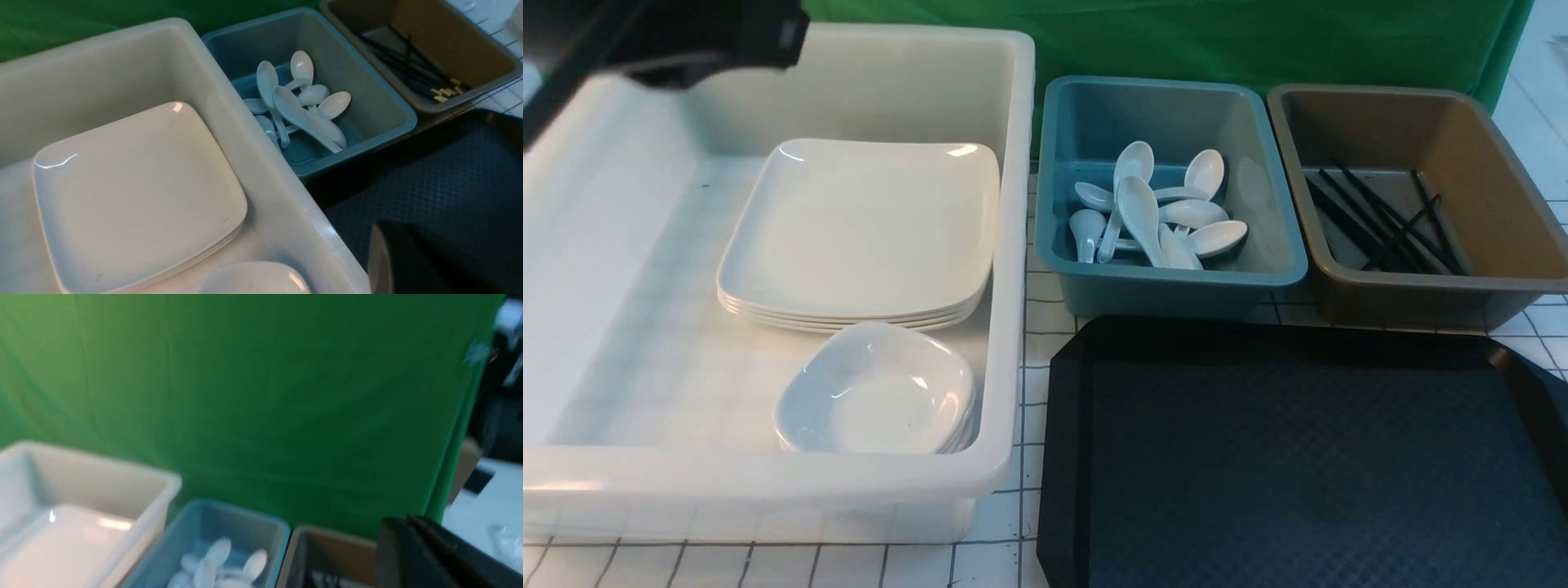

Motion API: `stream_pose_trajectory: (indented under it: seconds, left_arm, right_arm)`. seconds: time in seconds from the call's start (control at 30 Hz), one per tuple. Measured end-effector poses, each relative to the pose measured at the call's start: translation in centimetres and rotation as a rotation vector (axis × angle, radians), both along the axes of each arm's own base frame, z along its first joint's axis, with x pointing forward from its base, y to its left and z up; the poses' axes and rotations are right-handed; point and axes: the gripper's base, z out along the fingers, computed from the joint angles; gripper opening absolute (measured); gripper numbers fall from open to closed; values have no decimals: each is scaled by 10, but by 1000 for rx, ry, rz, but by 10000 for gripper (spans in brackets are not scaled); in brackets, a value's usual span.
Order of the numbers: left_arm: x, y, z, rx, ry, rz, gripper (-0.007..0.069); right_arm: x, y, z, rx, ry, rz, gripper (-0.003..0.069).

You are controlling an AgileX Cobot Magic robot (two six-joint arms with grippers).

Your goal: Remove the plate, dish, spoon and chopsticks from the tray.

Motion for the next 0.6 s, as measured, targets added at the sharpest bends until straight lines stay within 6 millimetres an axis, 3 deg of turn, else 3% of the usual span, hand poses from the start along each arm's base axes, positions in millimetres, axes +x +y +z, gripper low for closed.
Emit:
stream_pose_trajectory:
  seconds: [0.1, 0.17, 0.3, 0.33, 0.37, 0.43, 0.47, 0.6]
  left_arm:
    - [-29, 14, -25, -50, -59, 5, -1]
    - [-52, 24, -52, -81, -100, 10, -1]
    - [-83, 39, -99, -173, -171, 24, -1]
    - [-85, 39, -101, -180, -174, 25, -1]
    - [-95, 44, -120, -219, -211, 30, -1]
    - [-99, 46, -129, -238, -237, 32, -1]
    - [-105, 49, -144, -264, -264, 34, -1]
    - [-112, 52, -157, -330, -295, 36, -1]
  right_arm:
    - [-20, -8, -35, 1, -95, -2, 6]
    - [-33, -11, -68, 34, -141, 10, 6]
    - [-48, -14, -109, 124, -230, 44, 9]
    - [-48, -15, -111, 126, -236, 45, 10]
    - [-53, -15, -121, 143, -282, 56, 15]
    - [-55, -16, -124, 154, -307, 63, 21]
    - [-57, -16, -126, 166, -331, 69, 32]
    - [-59, -16, -124, 173, -356, 75, 65]
